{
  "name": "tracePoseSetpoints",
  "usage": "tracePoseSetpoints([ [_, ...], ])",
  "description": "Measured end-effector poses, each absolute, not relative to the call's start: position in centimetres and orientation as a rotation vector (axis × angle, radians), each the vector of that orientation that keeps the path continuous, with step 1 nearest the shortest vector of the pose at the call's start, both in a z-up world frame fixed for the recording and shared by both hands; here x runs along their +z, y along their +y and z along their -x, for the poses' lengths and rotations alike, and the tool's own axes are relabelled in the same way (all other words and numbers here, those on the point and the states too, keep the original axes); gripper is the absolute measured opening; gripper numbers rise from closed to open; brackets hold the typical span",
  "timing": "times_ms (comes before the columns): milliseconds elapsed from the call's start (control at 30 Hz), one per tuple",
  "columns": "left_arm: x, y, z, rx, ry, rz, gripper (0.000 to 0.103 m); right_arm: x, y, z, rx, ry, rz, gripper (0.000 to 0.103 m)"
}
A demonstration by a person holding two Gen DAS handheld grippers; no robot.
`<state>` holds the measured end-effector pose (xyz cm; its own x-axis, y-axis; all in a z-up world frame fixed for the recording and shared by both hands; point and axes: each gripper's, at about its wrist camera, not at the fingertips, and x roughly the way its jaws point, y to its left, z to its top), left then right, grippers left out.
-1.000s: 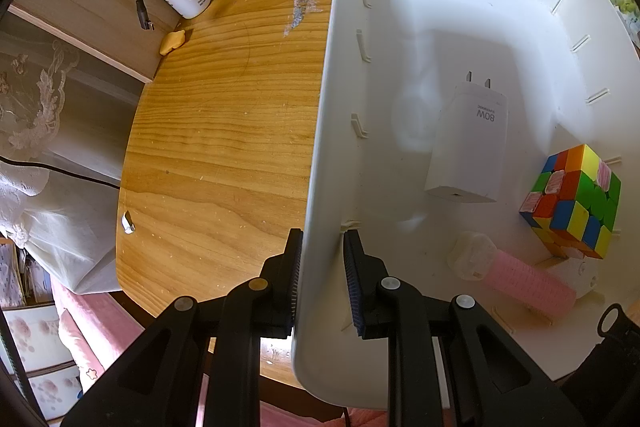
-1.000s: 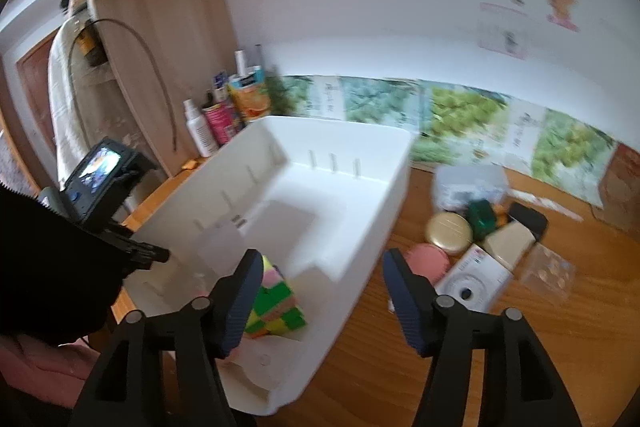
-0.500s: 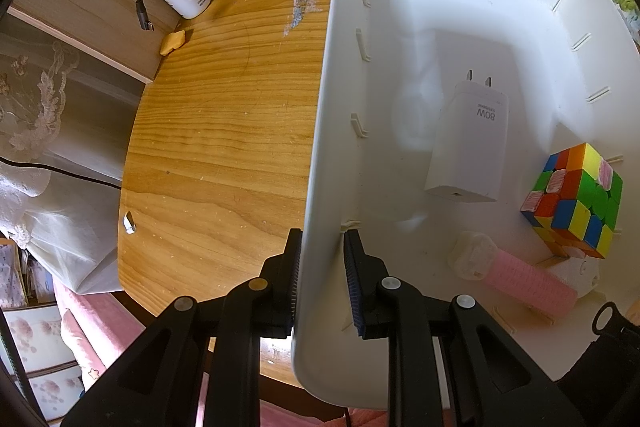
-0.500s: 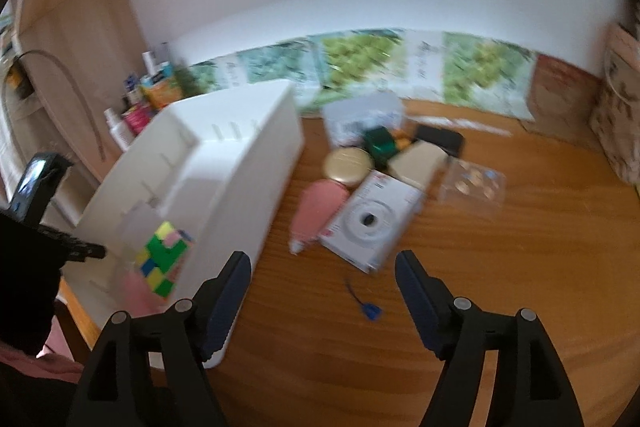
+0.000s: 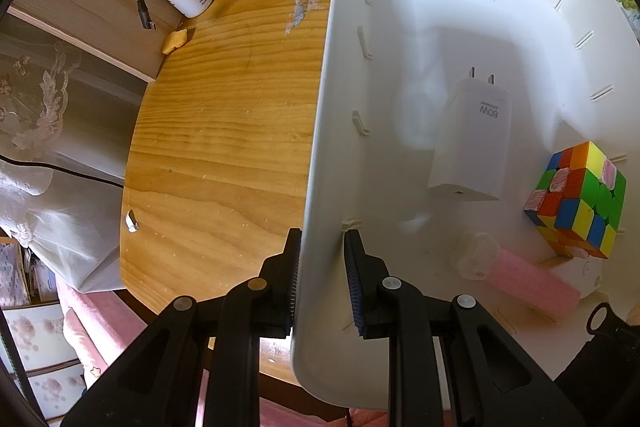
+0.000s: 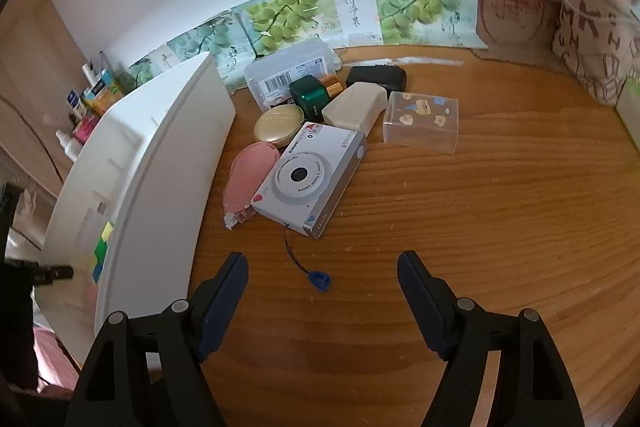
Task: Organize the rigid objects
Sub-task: 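Move the right gripper back over the table toward the white boxy device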
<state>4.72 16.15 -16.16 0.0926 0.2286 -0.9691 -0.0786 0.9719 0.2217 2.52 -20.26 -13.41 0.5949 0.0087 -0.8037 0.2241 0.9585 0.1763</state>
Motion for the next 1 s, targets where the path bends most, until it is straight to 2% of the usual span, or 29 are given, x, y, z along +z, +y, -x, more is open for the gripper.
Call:
tracePoseSetpoints([
  [567,-16.5,16.4,-4.9,0.228,1.509,-0.126,0.024,-15.1,-20.4,-7.3,-0.127,0.961,-0.379,0.078],
  [1000,-16.4,16.1,-5.7,0.226,1.529,-0.141,0.024,-15.9,-19.9,-10.2,-0.169,0.976,-0.296,0.078],
])
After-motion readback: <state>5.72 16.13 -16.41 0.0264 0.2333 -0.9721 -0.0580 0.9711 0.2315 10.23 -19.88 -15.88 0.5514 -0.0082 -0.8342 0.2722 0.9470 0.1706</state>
